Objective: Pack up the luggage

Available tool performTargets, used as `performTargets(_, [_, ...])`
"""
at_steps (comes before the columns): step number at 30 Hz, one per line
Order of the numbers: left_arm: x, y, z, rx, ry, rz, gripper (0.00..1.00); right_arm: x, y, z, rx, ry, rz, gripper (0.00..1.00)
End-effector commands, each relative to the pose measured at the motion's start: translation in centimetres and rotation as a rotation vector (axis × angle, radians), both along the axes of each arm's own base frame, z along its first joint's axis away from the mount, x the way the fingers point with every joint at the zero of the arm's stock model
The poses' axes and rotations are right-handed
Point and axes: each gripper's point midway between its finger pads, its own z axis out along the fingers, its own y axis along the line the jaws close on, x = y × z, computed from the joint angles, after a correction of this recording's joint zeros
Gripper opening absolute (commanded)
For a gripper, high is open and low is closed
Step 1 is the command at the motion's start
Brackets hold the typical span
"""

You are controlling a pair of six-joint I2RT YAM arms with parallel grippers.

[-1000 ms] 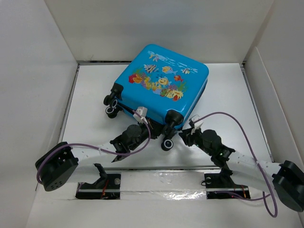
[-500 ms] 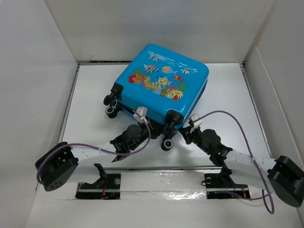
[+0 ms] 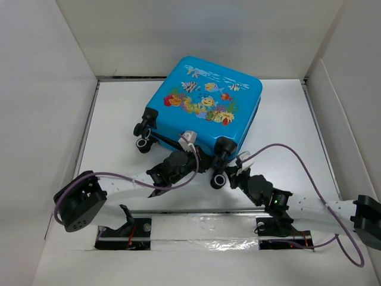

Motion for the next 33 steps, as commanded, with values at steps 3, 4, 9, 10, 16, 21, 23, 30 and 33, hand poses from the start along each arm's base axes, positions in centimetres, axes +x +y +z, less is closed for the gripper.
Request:
performTargets(3, [3.5,-4.1,10.0,-0.187,-0.172,0.005,0.00,-6.3,6.8,3.2,0.162,0.075,0.246,0.00])
performTargets(4, [3.8,-4.9,11.6,-0.197,-0.192,-0.011,0.00,-6.5,7.3,3.2,0.153,0.072,0.248,0.00])
performTargets(9, [5.3,-4.8,8.4,0.060,-0.133,-0.033,0.00,-5.5,9.8,4.5,0.123,0.031,0.153,0.00])
performTargets(10, [5.8,-4.7,8.7,0.077,-0.124,-0.032,0.04,-5.1,10.1,4.5,0.107,0.022,0.137,0.00])
performTargets(16, [5.6,1.4,4.6,0.269,-0.025,0.074,0.72,-3.4,10.3,5.0,0.105,-0.005,0.091,0.00])
performTargets(21, [5.3,9.4,7.3,0.363,-0.036,0.293,0.78,-3.2,10.4,4.6,0.149,0.011,0.154,0.00])
performTargets(23, [5.9,12.1,9.3,0.386,-0.054,0.371,0.80,-3.0,10.3,4.5,0.147,0.003,0.156,0.00])
performTargets(30, [8.6,25.0,10.8,0.594,0.036,0.594,0.80,-3.4,10.6,3.8,0.153,0.000,0.218,0.00])
performTargets(33, [9.7,28.8,9.2,0.720,0.106,0.643,0.80,-3.2,10.3,4.2,0.169,-0.012,0.229,0.00])
